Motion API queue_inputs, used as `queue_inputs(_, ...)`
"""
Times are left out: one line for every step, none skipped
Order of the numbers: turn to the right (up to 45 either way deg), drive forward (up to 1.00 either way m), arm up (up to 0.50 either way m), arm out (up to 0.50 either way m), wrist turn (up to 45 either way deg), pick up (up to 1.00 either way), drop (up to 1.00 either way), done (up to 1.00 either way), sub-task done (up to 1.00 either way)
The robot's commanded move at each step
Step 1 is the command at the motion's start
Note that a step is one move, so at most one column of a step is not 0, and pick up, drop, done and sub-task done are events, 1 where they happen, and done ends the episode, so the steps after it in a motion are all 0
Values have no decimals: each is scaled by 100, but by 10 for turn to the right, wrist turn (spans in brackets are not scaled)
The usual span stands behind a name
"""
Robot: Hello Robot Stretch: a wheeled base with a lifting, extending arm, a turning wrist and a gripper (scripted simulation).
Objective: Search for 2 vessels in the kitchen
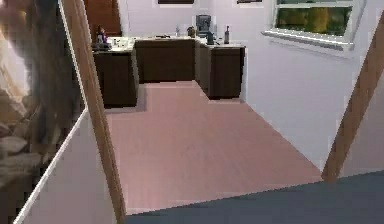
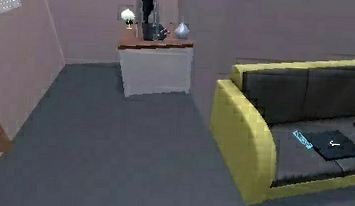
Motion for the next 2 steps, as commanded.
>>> queue_inputs(0,100,0,0,0,0,0,0,0)
queue_inputs(0,100,0,0,0,0,0,0,0)
